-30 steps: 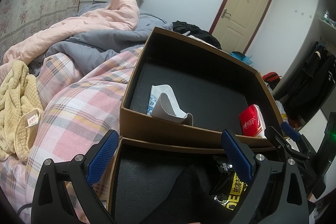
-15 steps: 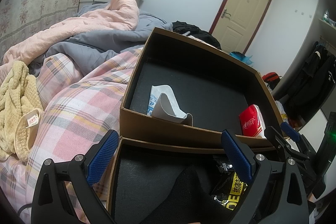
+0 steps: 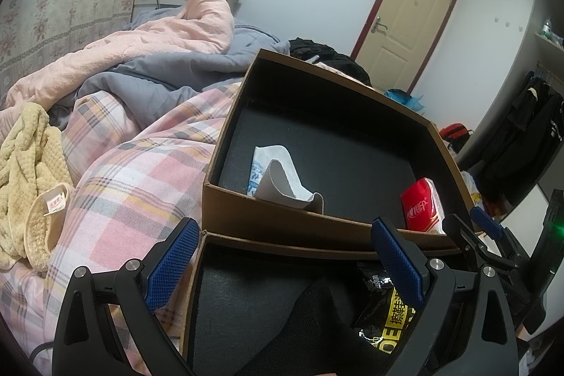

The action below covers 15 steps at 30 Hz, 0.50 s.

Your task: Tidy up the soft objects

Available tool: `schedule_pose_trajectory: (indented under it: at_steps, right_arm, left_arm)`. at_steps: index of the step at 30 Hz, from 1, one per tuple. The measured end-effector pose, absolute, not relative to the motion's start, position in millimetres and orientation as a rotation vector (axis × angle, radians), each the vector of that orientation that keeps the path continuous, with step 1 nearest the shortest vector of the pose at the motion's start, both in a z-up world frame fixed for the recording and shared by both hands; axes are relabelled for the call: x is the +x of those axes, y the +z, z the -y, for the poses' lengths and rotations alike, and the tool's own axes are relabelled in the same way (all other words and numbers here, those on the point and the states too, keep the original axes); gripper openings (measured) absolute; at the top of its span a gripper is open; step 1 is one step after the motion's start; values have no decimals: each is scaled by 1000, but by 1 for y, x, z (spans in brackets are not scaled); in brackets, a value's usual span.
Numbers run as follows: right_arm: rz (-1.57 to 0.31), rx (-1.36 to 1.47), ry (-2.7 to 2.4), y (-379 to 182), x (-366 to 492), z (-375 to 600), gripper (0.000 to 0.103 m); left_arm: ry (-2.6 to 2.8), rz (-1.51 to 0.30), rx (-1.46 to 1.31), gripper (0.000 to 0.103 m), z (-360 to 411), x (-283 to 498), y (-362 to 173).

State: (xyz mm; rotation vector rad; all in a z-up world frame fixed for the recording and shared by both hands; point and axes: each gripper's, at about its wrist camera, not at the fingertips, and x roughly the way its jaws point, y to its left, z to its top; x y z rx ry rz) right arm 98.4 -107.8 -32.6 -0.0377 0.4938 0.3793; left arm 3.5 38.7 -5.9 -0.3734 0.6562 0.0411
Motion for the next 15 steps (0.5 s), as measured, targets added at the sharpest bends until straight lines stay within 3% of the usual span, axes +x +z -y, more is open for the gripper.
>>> schedule_pose_trajectory:
  at_steps: [15]
  right_arm:
    - [-494, -38, 380, -33, 99, 108, 99]
  left_arm:
    - [41, -650, -374, 97, -40, 3, -1]
